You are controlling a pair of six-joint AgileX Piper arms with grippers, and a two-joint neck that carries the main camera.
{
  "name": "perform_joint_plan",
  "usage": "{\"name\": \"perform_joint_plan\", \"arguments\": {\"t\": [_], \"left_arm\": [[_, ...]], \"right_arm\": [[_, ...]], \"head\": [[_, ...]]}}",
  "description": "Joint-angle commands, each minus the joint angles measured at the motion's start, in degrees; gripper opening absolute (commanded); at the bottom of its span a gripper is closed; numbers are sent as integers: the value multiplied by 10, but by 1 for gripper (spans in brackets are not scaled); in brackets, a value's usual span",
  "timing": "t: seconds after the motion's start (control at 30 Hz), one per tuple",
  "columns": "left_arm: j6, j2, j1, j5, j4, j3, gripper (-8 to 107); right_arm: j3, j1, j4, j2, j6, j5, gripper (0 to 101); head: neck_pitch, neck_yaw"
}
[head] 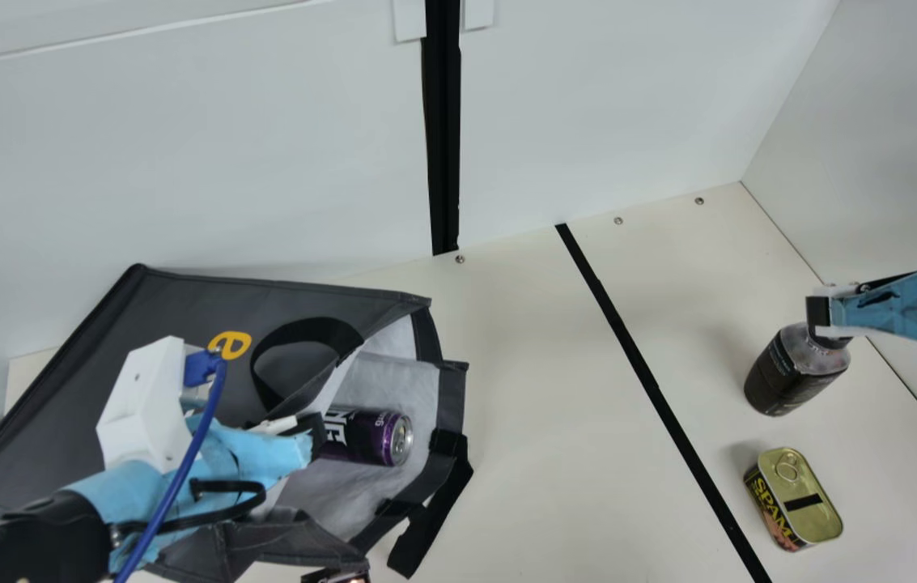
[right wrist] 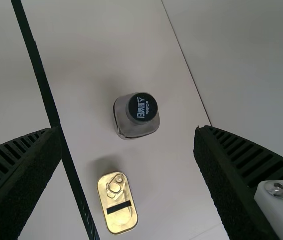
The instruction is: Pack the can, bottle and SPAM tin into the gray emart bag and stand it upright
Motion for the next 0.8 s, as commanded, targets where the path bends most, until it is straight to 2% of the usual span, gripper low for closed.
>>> {"name": "perform_joint_plan", "arguments": {"t": [0.0, 0.77], "left_arm": [[0, 0, 0, 0, 0, 0, -8], [0, 0, 0, 0, 0, 0, -8]], "right_arm": [[-3, -6, 8, 10, -5, 1, 95], [-39, -54, 41, 139, -81, 1, 95]], "head": [[-13, 0], [-13, 0]]}}
